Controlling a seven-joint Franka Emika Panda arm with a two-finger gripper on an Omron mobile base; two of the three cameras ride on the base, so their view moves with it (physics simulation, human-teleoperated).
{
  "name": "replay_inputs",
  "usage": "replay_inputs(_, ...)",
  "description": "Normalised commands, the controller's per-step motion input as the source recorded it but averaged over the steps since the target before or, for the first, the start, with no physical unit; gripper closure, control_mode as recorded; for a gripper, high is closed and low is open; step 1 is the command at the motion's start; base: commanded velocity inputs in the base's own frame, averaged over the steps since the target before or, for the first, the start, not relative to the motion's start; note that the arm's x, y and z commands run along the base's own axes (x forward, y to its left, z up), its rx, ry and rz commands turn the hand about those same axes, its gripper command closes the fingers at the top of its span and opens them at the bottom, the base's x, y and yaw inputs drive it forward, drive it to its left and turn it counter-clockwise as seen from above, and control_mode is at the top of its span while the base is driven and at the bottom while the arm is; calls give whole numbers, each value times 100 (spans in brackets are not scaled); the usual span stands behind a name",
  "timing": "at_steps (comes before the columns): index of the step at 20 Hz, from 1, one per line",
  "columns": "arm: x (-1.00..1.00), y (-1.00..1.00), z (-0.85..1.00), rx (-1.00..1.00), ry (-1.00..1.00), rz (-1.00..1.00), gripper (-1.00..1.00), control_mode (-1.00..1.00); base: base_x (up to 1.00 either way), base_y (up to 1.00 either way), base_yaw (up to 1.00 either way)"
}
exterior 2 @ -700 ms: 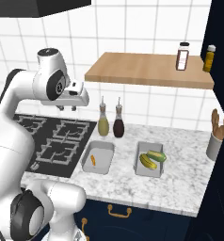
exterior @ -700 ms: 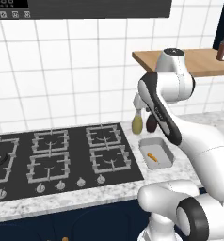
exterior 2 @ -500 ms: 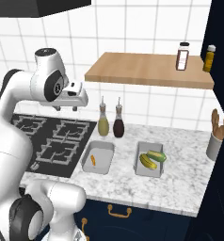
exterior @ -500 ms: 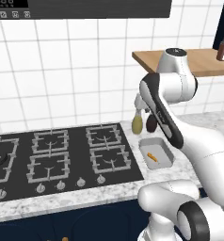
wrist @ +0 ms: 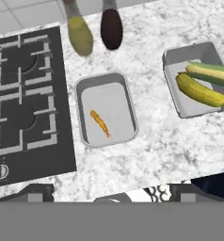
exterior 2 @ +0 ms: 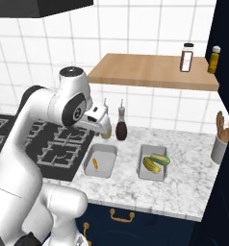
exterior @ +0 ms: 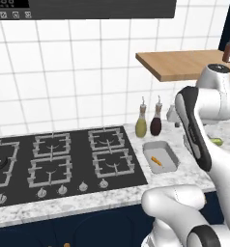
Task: Take the meat container that has the shrimp and place it on the second highest rack of the freezer. Then take the vegetable container that has the cucumber and corn and place it on the highest rack of the freezer.
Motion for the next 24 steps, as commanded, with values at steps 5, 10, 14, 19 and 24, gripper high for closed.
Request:
replay_inputs(5,-30,-61,-80,9,-1,-36,-100,-100,0,0,0)
replay_inputs(10,3,-12,-92,0,-4,-31,-100,-100,0,0,0)
replay_inputs(14,31,0,-77,0,-1,-25,-100,-100,0,0,0)
replay_inputs(19,41,0,-61,4,-2,-16,-100,-100,0,0,0)
replay_inputs(24,32,0,-42,10,0,-13,-100,-100,0,0,0)
